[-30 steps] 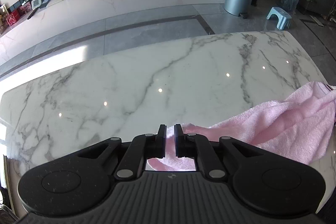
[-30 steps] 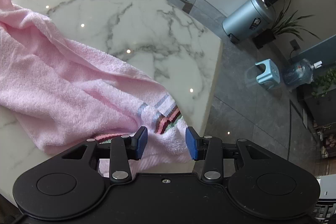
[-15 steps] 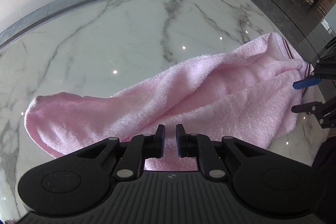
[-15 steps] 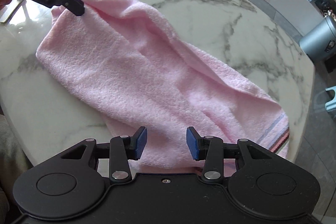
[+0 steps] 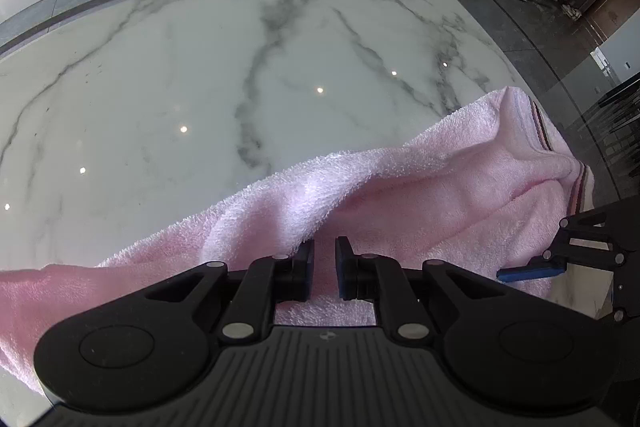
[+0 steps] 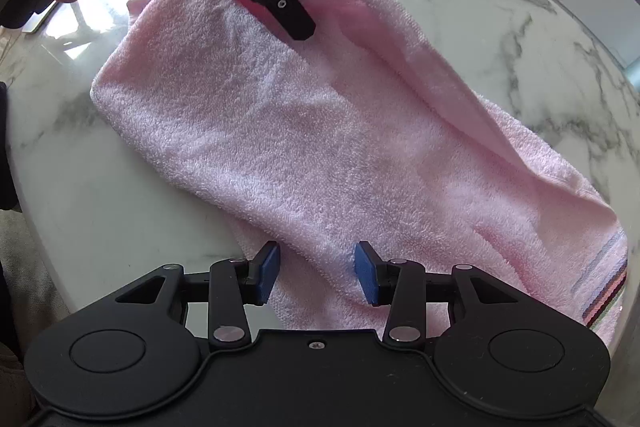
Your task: Fold towel
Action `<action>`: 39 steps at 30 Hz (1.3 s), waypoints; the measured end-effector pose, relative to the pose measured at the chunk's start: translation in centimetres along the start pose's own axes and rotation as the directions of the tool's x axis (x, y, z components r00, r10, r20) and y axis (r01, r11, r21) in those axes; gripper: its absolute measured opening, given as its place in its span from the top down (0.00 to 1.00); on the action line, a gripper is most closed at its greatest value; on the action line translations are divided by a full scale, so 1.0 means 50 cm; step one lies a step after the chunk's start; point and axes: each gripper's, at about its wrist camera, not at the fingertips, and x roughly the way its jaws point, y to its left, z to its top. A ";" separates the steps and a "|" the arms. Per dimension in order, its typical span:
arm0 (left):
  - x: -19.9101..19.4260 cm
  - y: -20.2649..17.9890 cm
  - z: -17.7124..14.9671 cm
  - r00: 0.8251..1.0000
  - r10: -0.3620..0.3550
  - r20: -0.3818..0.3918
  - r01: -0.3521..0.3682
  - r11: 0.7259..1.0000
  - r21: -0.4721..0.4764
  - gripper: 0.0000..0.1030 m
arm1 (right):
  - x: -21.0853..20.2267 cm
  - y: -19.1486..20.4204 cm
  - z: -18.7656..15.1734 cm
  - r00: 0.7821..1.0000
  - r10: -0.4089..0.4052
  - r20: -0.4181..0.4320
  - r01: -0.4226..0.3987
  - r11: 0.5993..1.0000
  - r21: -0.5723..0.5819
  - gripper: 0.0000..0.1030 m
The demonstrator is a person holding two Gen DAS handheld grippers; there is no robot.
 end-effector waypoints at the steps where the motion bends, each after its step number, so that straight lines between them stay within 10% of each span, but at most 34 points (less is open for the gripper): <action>1: 0.003 0.003 0.004 1.000 0.005 -0.003 -0.005 1.000 0.000 0.90 | 0.001 0.003 -0.002 1.000 0.001 -0.001 -0.001 1.000 -0.006 0.59; 19: -0.023 0.104 -0.005 0.988 0.151 0.016 -0.147 0.981 -0.126 0.90 | 0.006 0.123 -0.043 0.983 0.147 -0.111 -0.161 0.978 -0.133 0.54; 28: -0.071 0.046 -0.074 0.987 0.158 -0.023 -0.157 0.987 0.032 0.83 | -0.004 0.185 -0.049 0.966 0.202 -0.162 -0.230 0.958 -0.174 0.54; 39: -0.101 -0.025 -0.205 0.984 0.136 -0.113 -0.124 0.986 0.108 0.83 | -0.070 0.105 -0.004 0.999 0.040 -0.005 -0.041 0.994 -0.106 0.54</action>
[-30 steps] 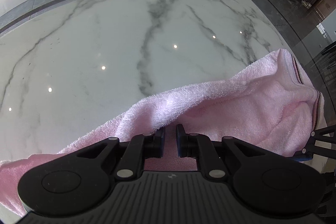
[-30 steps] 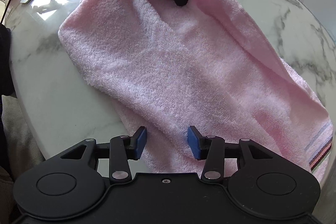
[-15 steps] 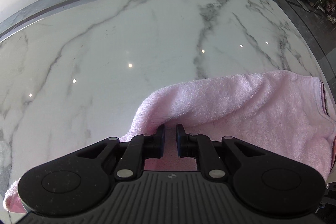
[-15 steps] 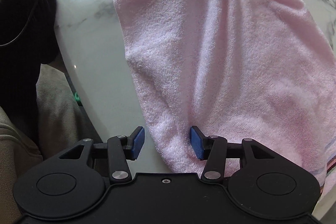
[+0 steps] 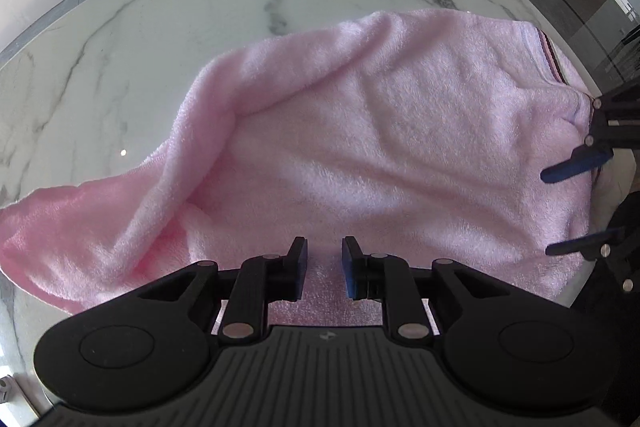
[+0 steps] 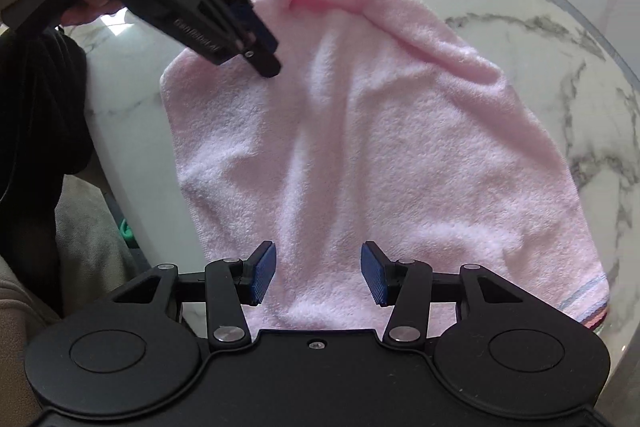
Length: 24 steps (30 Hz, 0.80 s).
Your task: Fold towel
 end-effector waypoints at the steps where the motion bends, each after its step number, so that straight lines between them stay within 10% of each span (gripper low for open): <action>1: 0.002 -0.005 -0.010 1.000 0.000 -0.010 0.000 1.000 0.005 0.83 | 0.005 -0.009 -0.001 1.000 -0.020 -0.008 0.020 1.000 0.000 0.54; 14: -0.003 0.015 -0.054 0.999 -0.015 -0.052 0.016 1.000 0.010 0.83 | 0.074 0.024 0.012 0.997 0.015 -0.078 -0.018 0.999 -0.049 0.54; 24: -0.002 0.082 -0.003 0.984 0.162 -0.072 -0.159 0.986 0.043 0.83 | 0.088 0.118 0.084 0.990 0.132 -0.054 -0.138 0.982 -0.126 0.54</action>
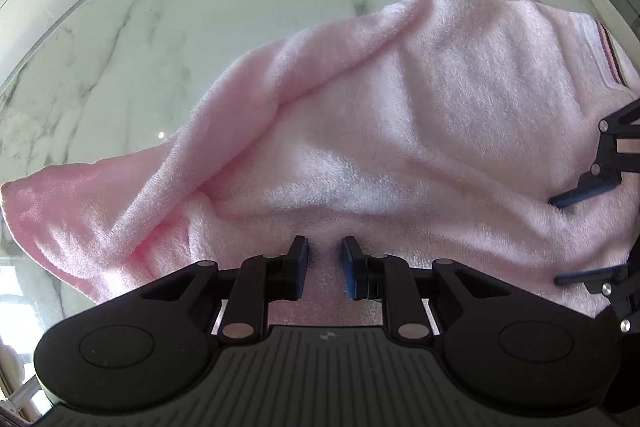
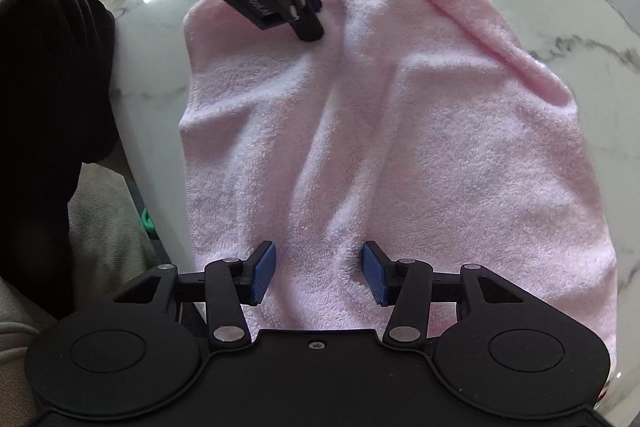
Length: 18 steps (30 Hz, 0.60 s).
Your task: Fold towel
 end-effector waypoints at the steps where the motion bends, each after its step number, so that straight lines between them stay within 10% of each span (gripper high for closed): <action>1: 0.000 0.008 0.004 1.000 0.006 -0.001 -0.006 1.000 -0.012 0.83 | 0.003 0.008 0.011 1.000 0.010 0.003 -0.010 1.000 -0.015 0.54; 18: -0.093 -0.045 -0.086 0.986 -0.131 0.102 0.138 0.989 -0.060 0.67 | -0.076 -0.171 0.072 0.983 -0.181 -0.018 0.181 0.983 0.029 0.55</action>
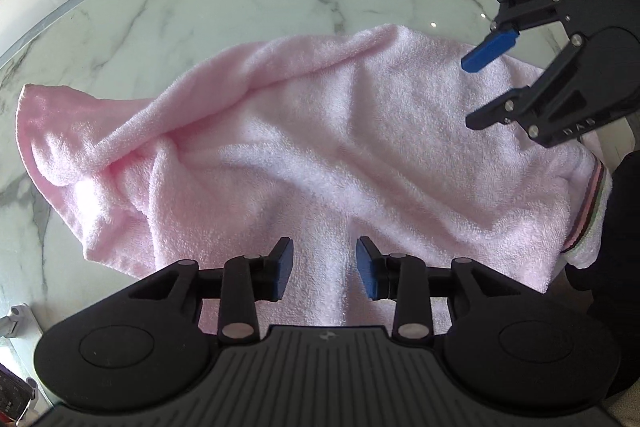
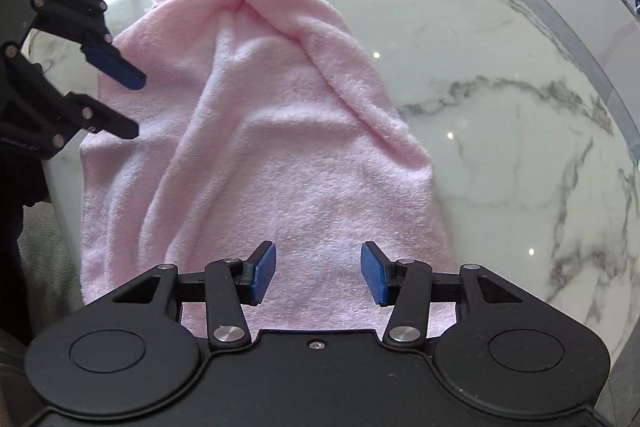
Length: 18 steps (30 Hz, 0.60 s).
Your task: Fold towel
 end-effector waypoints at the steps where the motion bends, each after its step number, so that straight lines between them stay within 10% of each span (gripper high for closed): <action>1: 0.000 -0.008 -0.003 1.000 -0.004 0.004 0.004 1.000 0.001 0.66 | 0.006 -0.006 0.005 1.000 -0.011 -0.010 0.011 1.000 -0.004 0.55; 18: 0.023 -0.021 -0.080 1.000 -0.014 0.015 0.014 1.000 -0.004 0.55 | 0.035 -0.061 0.104 0.995 -0.092 -0.046 0.090 0.995 -0.043 0.55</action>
